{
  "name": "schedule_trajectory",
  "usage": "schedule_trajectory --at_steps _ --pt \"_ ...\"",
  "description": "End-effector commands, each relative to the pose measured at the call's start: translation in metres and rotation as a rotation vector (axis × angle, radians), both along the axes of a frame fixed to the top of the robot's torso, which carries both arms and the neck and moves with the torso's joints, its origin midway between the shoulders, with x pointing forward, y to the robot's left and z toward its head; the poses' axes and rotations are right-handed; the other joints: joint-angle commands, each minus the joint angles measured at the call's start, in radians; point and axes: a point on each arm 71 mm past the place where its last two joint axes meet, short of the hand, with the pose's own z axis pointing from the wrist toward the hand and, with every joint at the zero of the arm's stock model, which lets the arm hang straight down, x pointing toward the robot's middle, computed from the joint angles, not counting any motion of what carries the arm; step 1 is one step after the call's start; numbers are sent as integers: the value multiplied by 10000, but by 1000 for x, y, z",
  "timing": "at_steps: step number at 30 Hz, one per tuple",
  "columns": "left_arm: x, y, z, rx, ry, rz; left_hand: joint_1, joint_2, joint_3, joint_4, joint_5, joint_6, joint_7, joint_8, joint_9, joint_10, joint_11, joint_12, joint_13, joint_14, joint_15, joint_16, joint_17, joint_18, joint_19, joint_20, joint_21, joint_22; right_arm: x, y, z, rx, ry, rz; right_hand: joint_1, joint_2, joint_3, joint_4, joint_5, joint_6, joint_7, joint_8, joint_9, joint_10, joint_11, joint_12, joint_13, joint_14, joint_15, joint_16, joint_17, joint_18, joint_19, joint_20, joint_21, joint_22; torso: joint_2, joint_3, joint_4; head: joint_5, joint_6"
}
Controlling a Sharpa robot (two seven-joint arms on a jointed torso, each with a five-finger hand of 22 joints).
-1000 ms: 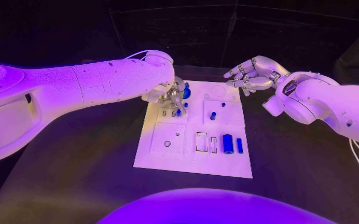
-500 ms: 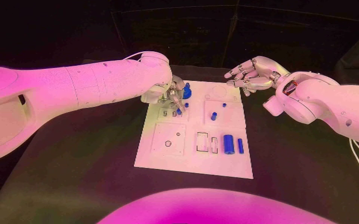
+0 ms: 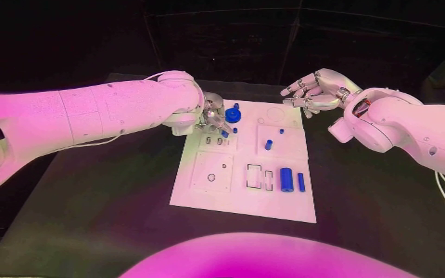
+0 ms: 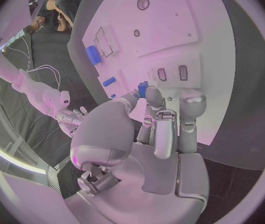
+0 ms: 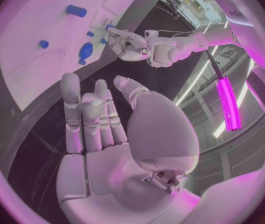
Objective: Assemble the parts on the task board
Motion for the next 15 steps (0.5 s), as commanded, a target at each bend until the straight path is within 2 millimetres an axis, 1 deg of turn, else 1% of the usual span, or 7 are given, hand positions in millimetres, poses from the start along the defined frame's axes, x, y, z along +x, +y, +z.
schedule_trajectory --at_steps 1,5,6,10,12,15 --pt "0 4 3 -521 -629 917 -232 -132 2179 -1660 1 -56 -27 109 81 150 -36 77 45 806 -53 58 1412 -133 104 19 74 70 1 0 1 31 -50 57 -97 -10 -7 60 66 -67 -9 47 4 68 19 -30 -9 51 15 -65 -15 101 84 -7 -51 -9 -37 33 105 -23 -45" --pt "-4 9 -1 -490 -894 1075 -381 -281 2585 -1690 7 -75 -37 208 147 215 -52 146 124 811 -61 69 1429 -147 150 14 132 165 1 0 1 22 -54 39 -111 -7 -11 79 82 -70 -10 53 4 68 19 -27 -21 53 15 -71 -17 100 91 -7 -59 -12 -57 64 133 -33 -90" --pt "-5 10 -3 -475 -918 1091 -381 -281 2585 -1690 7 -75 -37 208 147 215 -52 146 124 811 -61 69 1429 -147 150 14 132 165 2 0 1 20 -55 34 -111 -7 -11 79 82 -70 -10 53 4 68 19 -27 -21 53 15 -71 -17 100 91 -7 -59 -12 -64 71 138 -39 -111" --pt "-11 14 -10 -332 -1018 1100 -555 -432 2980 -1695 8 -104 -48 322 224 262 -58 192 168 815 -68 79 1445 -154 171 8 161 215 2 -1 1 14 -65 13 -118 -7 -15 88 93 -72 -10 56 4 67 19 -25 -28 54 15 -73 -16 103 89 -7 -72 -31 -68 87 129 -42 -134" --pt "-13 16 -13 -281 -1030 1096 -564 -442 3001 -1696 8 -105 -49 330 229 264 -59 195 170 816 -69 79 1445 -155 174 7 165 223 3 -2 1 6 -74 -1 -118 -7 -15 88 93 -72 -10 56 4 67 19 -25 -28 54 15 -73 -16 103 89 -7 -72 -31 -56 73 129 -53 -125" --pt "-15 17 -16 -168 -1059 1046 -575 -454 3027 -1697 8 -107 -50 339 235 267 -60 198 174 816 -69 80 1446 -156 179 7 171 233 3 -2 1 -10 -95 -16 -123 -7 -16 97 108 -74 -11 59 4 66 18 -23 -35 55 15 -77 -17 102 94 -7 -76 -32 -56 72 139 -64 -133"
